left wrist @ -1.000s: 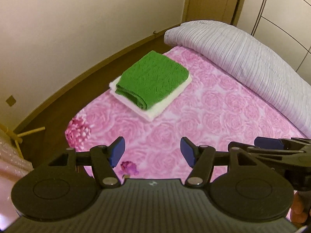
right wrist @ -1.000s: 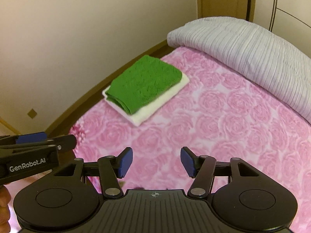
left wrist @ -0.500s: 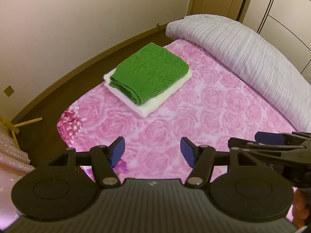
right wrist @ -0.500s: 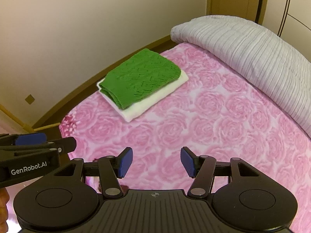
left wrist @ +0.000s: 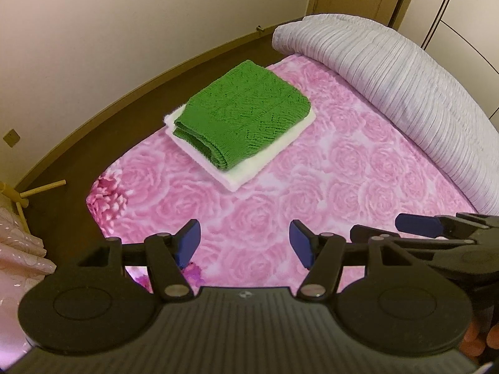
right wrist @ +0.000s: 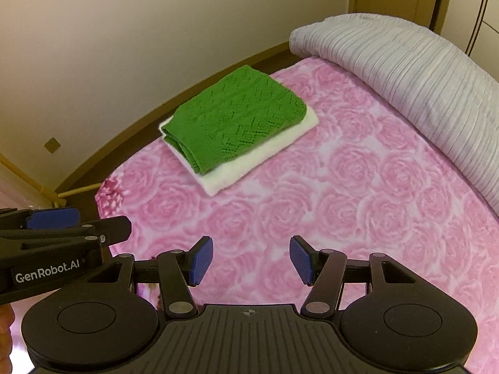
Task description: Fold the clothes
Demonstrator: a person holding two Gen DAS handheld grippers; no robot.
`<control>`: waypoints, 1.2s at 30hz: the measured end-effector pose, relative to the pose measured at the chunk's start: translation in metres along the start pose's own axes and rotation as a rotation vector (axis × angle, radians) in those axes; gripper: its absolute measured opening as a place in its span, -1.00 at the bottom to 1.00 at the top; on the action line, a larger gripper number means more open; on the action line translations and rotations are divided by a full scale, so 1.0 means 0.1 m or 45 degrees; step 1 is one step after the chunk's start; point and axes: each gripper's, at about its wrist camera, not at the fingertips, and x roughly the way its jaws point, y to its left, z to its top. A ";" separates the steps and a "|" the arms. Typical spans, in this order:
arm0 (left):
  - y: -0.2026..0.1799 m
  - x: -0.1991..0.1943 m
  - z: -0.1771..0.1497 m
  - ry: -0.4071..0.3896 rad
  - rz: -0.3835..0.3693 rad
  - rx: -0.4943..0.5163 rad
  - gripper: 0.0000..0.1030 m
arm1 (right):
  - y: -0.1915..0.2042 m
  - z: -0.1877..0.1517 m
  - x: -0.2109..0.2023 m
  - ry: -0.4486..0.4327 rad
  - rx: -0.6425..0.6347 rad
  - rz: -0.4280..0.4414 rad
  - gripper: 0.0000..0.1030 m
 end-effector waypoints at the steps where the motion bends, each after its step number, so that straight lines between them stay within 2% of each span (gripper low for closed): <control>1: -0.01 0.02 0.02 0.003 0.000 0.002 0.15 | -0.01 0.01 0.02 0.004 0.003 0.001 0.14; 15: -0.08 0.23 0.14 0.045 0.005 0.026 0.15 | -0.16 0.14 0.19 0.043 0.069 -0.005 0.14; 23: -0.06 0.30 0.17 0.052 0.019 0.010 0.15 | -0.16 0.21 0.25 0.046 0.055 0.002 0.14; 36: -0.06 0.28 0.21 0.016 0.034 0.010 0.15 | -0.15 0.26 0.25 0.032 0.048 0.010 0.14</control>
